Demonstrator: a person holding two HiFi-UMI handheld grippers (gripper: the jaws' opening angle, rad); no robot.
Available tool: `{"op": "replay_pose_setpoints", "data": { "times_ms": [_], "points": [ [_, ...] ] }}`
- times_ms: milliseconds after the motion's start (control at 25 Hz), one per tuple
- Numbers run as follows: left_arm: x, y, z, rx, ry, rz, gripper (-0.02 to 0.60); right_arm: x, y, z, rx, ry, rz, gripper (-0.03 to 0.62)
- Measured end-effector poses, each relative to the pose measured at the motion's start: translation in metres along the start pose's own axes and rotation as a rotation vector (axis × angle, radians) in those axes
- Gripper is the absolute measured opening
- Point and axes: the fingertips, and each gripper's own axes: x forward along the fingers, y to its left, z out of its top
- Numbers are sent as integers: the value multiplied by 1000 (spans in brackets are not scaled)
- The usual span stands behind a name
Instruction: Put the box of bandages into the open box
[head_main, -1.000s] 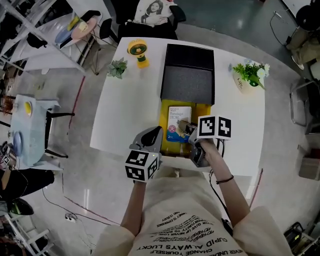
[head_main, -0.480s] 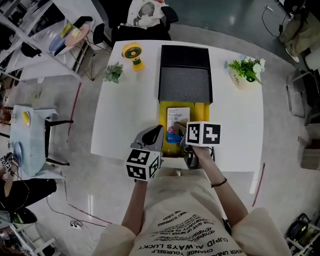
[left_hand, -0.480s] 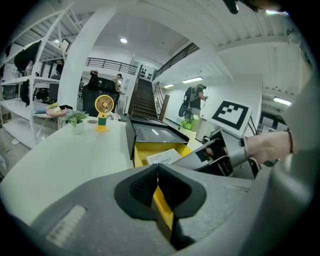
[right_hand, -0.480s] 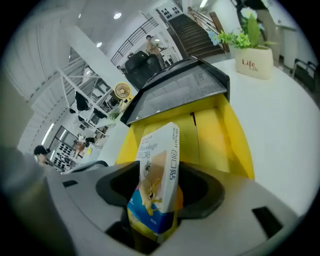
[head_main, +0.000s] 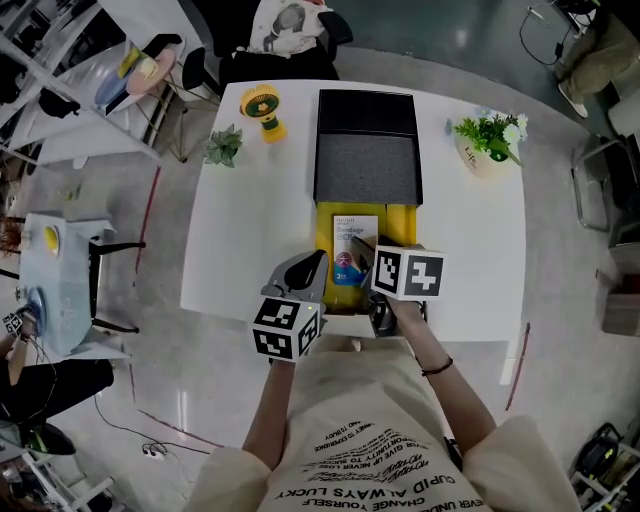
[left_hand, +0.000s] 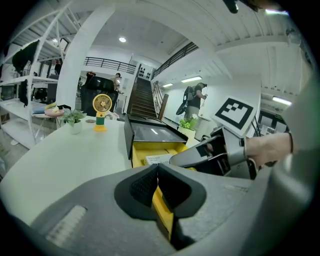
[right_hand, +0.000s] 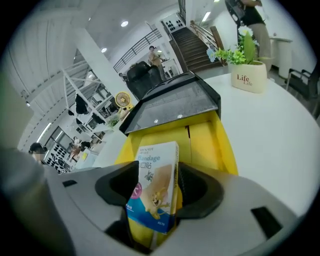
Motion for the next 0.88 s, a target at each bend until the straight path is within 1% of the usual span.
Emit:
{"op": "replay_pose_setpoints", "data": {
  "times_ms": [160, 320, 520, 720, 880],
  "points": [
    [-1, -1, 3, -3, -12, 4, 21, -7, -1, 5, -43, -28, -13, 231],
    [-3, 1, 8, -3, -30, 19, 23, -13, -2, 11, -98, -49, -23, 158],
    [-7, -2, 19, 1, -69, 37, 21, -20, 4, 18, -192, -92, 9, 36],
    [-11, -5, 35, 39, -122, 51, 22, -29, 16, 32, -328, -155, 63, 8],
    [-15, -7, 50, 60, -168, 66, 21, -40, 31, 42, -426, -205, 139, 5]
  ]
}}
